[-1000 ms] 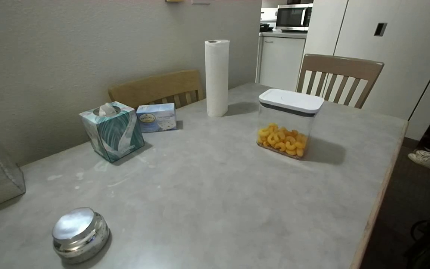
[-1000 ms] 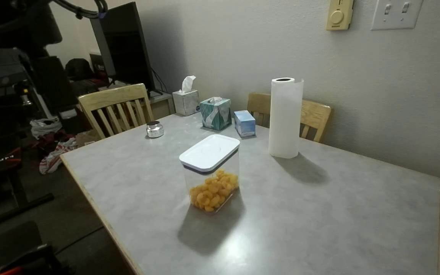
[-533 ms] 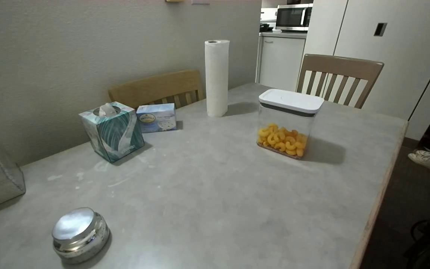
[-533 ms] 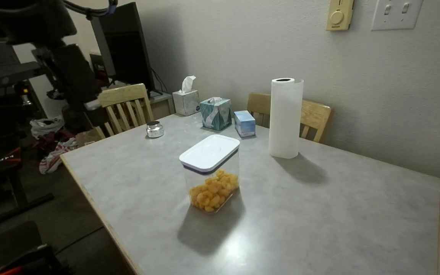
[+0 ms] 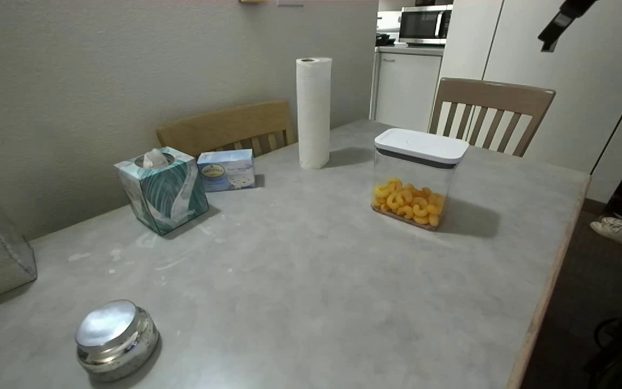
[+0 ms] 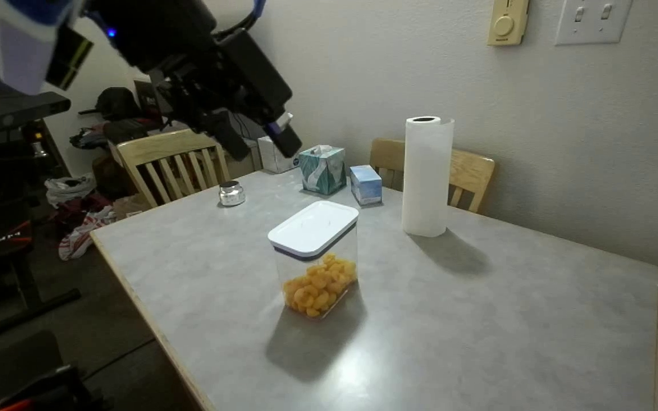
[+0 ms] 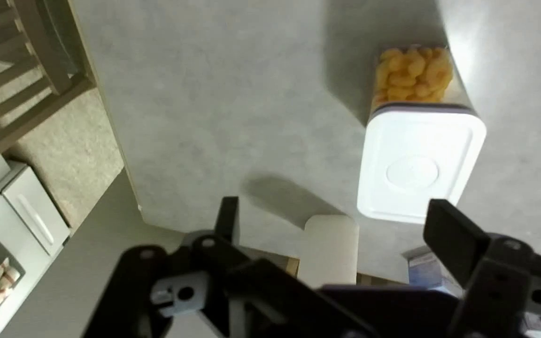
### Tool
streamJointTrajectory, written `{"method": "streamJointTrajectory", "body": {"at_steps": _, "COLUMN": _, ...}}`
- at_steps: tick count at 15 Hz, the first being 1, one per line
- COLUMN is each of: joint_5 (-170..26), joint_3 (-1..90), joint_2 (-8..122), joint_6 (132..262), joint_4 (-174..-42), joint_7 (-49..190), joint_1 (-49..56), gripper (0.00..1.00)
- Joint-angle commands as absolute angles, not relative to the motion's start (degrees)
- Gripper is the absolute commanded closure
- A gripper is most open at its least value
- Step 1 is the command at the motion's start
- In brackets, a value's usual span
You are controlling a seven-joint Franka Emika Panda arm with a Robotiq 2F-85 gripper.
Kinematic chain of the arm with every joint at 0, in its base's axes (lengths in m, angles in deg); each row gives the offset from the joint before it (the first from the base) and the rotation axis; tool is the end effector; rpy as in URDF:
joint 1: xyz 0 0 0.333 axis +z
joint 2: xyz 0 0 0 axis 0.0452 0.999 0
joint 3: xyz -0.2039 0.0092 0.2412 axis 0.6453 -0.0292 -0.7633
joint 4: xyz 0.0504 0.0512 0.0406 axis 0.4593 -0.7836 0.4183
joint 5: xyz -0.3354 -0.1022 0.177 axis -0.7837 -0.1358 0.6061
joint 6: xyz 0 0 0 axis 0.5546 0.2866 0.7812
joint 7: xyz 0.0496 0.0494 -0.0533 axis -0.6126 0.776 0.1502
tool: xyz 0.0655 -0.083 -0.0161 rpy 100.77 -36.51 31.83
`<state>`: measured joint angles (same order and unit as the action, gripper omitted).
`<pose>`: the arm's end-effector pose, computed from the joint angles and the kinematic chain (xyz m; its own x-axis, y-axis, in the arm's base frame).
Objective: Press the button atop the lid and then put the lid on the table
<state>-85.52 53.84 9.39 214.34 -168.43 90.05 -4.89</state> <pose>0.3832 -0.1404 0.4564 0.8857 0.1637 0.4344 0.0593 -0.9680 0.2439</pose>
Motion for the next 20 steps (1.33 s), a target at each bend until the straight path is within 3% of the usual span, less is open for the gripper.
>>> {"method": "streamJointTrajectory", "body": {"at_steps": 1, "joint_5": -77.1, "joint_3": 60.5, "joint_2": 17.9, "joint_6": 222.3, "joint_4": -162.9, "joint_7": 99.9, "joint_1": 1.6, "gripper": 0.00}}
{"method": "streamJointTrajectory", "body": {"at_steps": 8, "joint_5": -74.8, "joint_3": 60.3, "joint_2": 17.6, "joint_6": 222.0, "joint_4": -162.9, "joint_7": 101.7, "joint_1": 1.9, "gripper": 0.00}}
{"method": "streamJointTrajectory", "body": {"at_steps": 11, "joint_5": -67.1, "joint_3": 65.2, "joint_2": 18.2, "joint_6": 217.1, "joint_4": -159.8, "joint_7": 109.1, "joint_1": 8.7, "gripper": 0.00}}
{"method": "streamJointTrajectory", "body": {"at_steps": 18, "joint_5": -50.7, "joint_3": 75.9, "joint_2": 26.7, "joint_6": 190.1, "joint_4": -141.8, "joint_7": 131.1, "joint_1": 18.2, "gripper": 0.00}}
{"method": "streamJointTrajectory", "body": {"at_steps": 19, "joint_5": -48.7, "joint_3": 72.4, "joint_2": 29.6, "joint_6": 186.2, "joint_4": -139.3, "joint_7": 133.2, "joint_1": 13.6, "gripper": 0.00}}
{"method": "streamJointTrajectory", "body": {"at_steps": 20, "joint_5": -49.8, "joint_3": 68.7, "joint_2": 23.8, "joint_6": 191.5, "joint_4": -145.3, "joint_7": 130.2, "joint_1": 10.9, "gripper": 0.00}}
